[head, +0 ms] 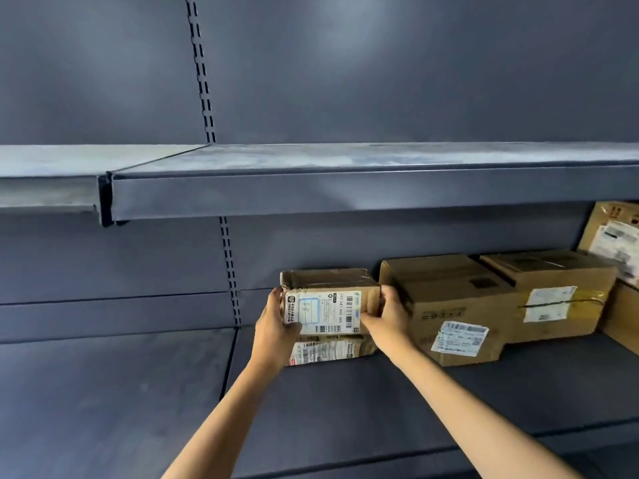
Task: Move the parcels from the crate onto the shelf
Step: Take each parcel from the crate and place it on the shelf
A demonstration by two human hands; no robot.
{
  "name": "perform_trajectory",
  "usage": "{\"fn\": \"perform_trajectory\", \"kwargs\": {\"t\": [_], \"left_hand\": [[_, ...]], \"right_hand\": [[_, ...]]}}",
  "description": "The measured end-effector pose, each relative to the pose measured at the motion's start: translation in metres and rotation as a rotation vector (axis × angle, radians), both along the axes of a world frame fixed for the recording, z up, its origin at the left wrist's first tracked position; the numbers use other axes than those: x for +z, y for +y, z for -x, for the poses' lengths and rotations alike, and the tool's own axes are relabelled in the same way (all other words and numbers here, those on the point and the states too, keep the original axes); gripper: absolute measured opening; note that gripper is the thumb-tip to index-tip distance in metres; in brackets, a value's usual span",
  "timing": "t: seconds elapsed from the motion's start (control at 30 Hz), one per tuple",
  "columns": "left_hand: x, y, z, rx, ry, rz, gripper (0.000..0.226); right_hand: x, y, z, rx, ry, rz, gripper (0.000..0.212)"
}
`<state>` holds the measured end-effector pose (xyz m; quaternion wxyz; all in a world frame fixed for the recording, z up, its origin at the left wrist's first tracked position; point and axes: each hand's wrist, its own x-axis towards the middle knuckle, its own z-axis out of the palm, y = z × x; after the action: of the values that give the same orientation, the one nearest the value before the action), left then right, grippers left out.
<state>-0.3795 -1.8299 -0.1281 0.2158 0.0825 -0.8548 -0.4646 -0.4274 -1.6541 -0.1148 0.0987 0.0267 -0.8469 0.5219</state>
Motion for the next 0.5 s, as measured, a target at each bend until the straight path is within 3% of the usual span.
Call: {"fn": "perform_trajectory", "kwargs": {"t": [0.23,0.5], "left_hand": [[-0.01,-0.007,0.014,-0.009,-0.044,0.034,0.063],[-0.023,-0.004,0.025,0.028,-0.029,0.023,0.065]], "right_hand": [[-0.012,-0.005,0.01,0.017,-0.029,-0.05,0.051],[-0.025,-0.006,0.026,0.048,-0.058,-0.065,0.07]]}}
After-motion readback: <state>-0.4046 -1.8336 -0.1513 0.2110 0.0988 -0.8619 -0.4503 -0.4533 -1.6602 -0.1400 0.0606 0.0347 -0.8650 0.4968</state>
